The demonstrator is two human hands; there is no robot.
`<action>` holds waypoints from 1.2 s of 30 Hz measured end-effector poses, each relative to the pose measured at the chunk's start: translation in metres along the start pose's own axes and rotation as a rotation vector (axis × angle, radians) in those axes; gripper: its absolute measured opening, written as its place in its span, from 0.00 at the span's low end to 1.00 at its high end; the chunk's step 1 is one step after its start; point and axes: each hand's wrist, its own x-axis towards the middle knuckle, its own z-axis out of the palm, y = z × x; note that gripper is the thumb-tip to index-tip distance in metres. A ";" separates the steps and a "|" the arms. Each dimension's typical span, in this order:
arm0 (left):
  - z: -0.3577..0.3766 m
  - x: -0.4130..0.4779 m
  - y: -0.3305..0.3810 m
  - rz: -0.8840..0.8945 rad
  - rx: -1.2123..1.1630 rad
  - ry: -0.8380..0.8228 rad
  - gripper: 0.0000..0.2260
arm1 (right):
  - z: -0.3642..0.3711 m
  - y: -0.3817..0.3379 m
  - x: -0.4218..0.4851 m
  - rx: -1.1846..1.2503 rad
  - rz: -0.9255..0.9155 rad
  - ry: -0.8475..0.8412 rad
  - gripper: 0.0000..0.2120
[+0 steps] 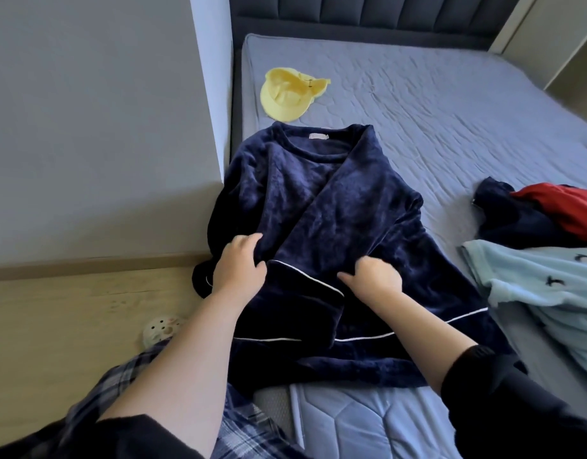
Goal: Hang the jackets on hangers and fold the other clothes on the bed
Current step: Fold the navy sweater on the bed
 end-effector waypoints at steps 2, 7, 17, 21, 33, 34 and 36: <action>0.006 0.000 0.007 0.219 0.043 0.018 0.25 | -0.002 -0.011 0.000 0.025 -0.198 0.422 0.13; 0.024 -0.012 0.008 0.025 0.226 -0.608 0.26 | 0.023 -0.013 0.011 -0.198 -0.283 -0.151 0.33; 0.008 0.037 -0.009 -0.743 -0.767 0.314 0.15 | 0.030 -0.089 0.074 0.028 -0.265 0.151 0.29; 0.014 0.063 -0.033 -0.833 -0.995 0.257 0.17 | 0.046 -0.107 0.098 0.061 -0.182 0.044 0.32; 0.026 0.110 -0.068 -0.979 -2.037 0.291 0.21 | 0.085 -0.111 0.096 -0.093 -0.169 0.213 0.33; 0.023 0.112 -0.070 -1.008 -2.135 0.337 0.22 | 0.086 -0.111 0.096 -0.096 -0.169 0.219 0.33; 0.018 0.116 -0.075 -1.115 -2.225 0.401 0.19 | 0.086 -0.111 0.096 -0.102 -0.168 0.220 0.33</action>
